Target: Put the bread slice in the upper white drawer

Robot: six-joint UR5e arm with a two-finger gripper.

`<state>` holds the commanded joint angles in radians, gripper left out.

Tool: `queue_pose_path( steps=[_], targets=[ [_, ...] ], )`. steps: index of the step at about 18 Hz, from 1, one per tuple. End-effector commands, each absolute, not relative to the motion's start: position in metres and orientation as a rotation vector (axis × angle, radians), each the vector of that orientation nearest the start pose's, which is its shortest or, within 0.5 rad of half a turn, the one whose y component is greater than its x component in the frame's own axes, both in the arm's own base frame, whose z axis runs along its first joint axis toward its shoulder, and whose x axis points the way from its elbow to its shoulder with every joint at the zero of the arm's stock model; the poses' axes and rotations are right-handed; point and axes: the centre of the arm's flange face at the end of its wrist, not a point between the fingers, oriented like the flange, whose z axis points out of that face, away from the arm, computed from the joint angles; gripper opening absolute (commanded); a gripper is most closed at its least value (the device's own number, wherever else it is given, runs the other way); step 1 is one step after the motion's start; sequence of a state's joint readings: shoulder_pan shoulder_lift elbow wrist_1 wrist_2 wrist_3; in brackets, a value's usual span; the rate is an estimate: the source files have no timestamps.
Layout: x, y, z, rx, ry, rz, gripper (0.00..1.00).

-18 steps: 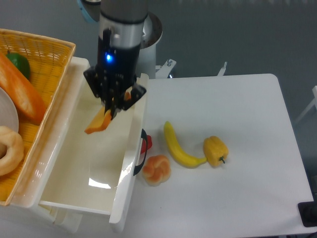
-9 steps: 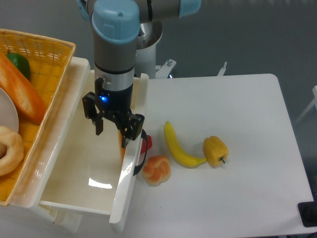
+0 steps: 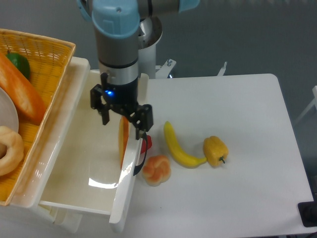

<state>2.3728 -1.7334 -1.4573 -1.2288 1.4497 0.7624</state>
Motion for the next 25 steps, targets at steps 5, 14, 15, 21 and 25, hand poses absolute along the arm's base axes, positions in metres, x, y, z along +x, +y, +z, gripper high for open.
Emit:
queue_pose_path(
  steps=[5, 14, 15, 21, 25],
  targets=[
    [-0.393, 0.459, 0.505, -2.765, -0.221, 0.165, 1.00],
    [-0.491, 0.397, 0.442, -2.873, 0.135, 0.163, 1.00],
    [-0.498, 0.395, 0.431, -2.892, 0.187, 0.158, 1.00],
    [-0.518, 0.372, 0.392, -3.048, 0.313, 0.175, 1.00],
    [-0.532, 0.359, 0.369, -3.056, 0.375, 0.122, 1.00]
  ],
)
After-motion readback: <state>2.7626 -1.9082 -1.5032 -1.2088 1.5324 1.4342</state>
